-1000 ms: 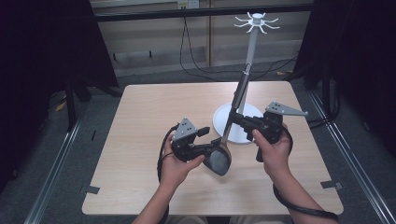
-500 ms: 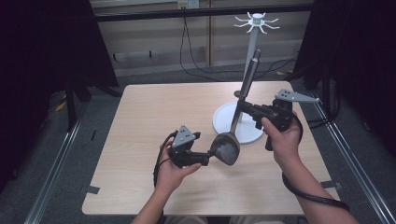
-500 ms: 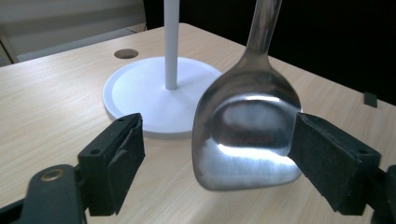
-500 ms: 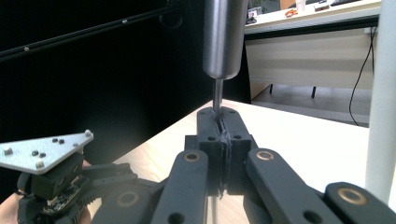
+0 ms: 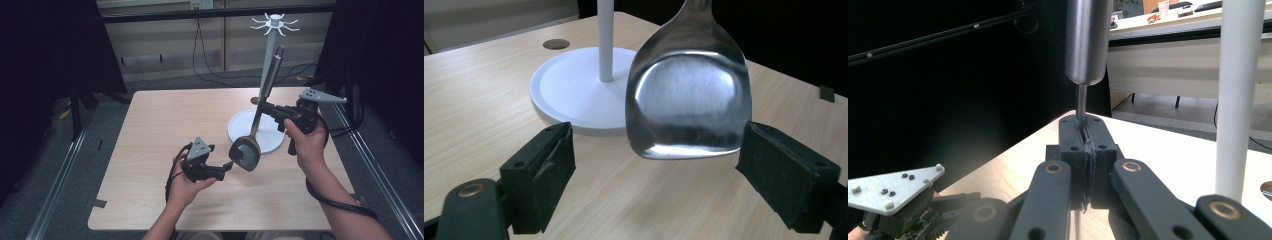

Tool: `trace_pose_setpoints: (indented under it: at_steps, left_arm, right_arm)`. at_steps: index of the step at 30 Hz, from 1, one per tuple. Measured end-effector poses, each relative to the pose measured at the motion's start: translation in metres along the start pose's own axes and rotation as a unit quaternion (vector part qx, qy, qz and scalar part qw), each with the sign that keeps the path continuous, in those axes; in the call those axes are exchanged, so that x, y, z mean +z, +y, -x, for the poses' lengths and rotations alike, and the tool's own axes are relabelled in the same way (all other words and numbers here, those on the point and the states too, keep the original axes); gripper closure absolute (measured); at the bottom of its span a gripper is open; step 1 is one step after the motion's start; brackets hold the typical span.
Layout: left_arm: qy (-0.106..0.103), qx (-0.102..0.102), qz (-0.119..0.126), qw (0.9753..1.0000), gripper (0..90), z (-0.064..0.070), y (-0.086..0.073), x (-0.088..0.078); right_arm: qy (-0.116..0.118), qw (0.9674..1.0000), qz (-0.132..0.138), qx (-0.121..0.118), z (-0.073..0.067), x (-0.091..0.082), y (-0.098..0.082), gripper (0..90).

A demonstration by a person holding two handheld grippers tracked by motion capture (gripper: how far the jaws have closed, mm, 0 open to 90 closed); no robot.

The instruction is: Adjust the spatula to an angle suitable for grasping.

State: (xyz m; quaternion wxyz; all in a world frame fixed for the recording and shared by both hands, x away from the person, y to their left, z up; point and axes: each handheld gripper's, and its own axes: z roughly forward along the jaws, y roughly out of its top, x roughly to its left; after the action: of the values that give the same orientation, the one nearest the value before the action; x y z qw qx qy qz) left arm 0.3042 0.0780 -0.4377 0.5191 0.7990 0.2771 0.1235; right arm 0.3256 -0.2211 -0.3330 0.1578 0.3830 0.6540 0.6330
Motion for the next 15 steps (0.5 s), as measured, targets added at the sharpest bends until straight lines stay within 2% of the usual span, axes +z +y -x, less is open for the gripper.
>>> trace_pose_setpoints:
  at_steps: [9, 15]
  left_arm:
    - [0.003, -0.004, 0.000, 1.0000, 14.6, -0.003, -0.001, -0.002]
    - [0.003, -0.005, 0.002, 1.0000, 14.6, -0.004, -0.001, -0.003]
  right_arm:
    - [-0.004, 0.9999, -0.001, -0.010, 0.002, 0.002, 0.011, 88.5]
    - [-0.007, 1.0000, 0.001, -0.004, 0.010, 0.003, 0.016, 88.5]
